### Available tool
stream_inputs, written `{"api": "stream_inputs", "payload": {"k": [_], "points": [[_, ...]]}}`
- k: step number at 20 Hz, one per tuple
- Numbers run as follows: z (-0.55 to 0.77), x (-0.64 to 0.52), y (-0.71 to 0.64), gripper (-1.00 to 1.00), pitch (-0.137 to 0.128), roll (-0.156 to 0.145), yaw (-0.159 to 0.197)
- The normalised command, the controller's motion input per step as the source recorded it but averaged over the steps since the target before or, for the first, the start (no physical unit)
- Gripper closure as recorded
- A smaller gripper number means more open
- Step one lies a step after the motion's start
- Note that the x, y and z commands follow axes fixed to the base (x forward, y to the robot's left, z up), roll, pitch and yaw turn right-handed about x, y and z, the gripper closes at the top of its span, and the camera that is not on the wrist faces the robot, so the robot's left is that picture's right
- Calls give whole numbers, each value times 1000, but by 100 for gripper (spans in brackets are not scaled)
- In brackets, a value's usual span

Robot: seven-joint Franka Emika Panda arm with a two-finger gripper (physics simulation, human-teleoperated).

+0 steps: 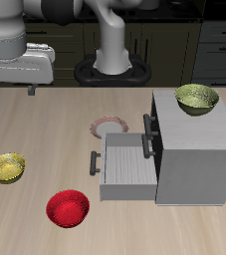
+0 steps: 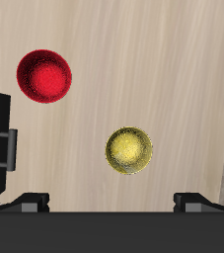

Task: Place the yellow bowl in the bottom drawer of the white cabinet and close the drawer

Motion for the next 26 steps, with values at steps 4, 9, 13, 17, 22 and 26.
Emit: {"api": "stream_inputs", "payload": {"k": [4, 9, 13, 17, 22, 26], "points": [[-282, 51, -78, -100, 15, -4, 25], [-288, 49, -68, -100, 14, -19, 34], [-358, 62, -61, -100, 30, -1, 28], [-250, 37, -23, -100, 16, 0, 11], [-368, 50, -15, -100, 34, -5, -15], [-340, 26, -7, -100, 26, 7, -8]]}}
